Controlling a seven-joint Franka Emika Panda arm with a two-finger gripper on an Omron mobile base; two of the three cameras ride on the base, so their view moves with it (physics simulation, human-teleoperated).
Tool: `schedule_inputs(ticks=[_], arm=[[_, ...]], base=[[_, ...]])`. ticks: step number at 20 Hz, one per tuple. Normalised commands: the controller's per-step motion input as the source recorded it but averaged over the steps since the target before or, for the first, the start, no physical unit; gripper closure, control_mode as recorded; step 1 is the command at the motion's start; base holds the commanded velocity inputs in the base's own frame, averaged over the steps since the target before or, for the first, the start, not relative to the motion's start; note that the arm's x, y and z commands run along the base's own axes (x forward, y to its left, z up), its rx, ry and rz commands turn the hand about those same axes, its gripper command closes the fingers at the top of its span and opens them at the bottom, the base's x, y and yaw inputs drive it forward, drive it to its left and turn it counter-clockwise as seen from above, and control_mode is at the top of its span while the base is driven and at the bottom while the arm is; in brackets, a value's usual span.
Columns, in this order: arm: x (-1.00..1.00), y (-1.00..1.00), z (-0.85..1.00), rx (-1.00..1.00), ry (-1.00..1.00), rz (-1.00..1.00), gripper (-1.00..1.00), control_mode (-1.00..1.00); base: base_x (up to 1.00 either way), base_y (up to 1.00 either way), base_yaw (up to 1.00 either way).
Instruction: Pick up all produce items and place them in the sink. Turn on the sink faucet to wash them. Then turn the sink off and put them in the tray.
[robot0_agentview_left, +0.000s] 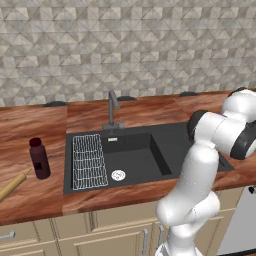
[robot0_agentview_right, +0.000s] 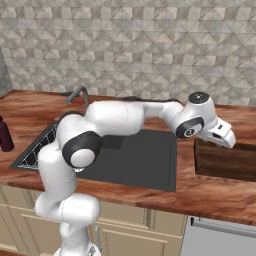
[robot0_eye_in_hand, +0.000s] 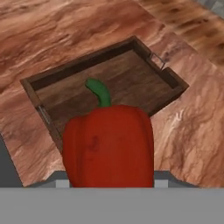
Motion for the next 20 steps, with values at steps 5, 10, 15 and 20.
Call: schedule_inputs(ticks=[5, 10, 15, 20], arm=[[0.33, -0.12, -0.4, 0.12, 0.01, 0.0, 1.0, -1.0], [0.45, 0.0, -0.46, 0.08, 0.02, 0.02, 1.0, -1.0], [0.38, 0.0, -0.45, 0.02, 0.05, 0.0, 1.0, -1.0], [0.19, 0.0, -0.41, 0.0, 0.07, 0.0, 1.0, -1.0]], base=[[0.0, 0.0, 0.0], [0.0, 0.0, 0.0], [0.0, 0.0, 0.0], [0.0, 0.0, 0.0]])
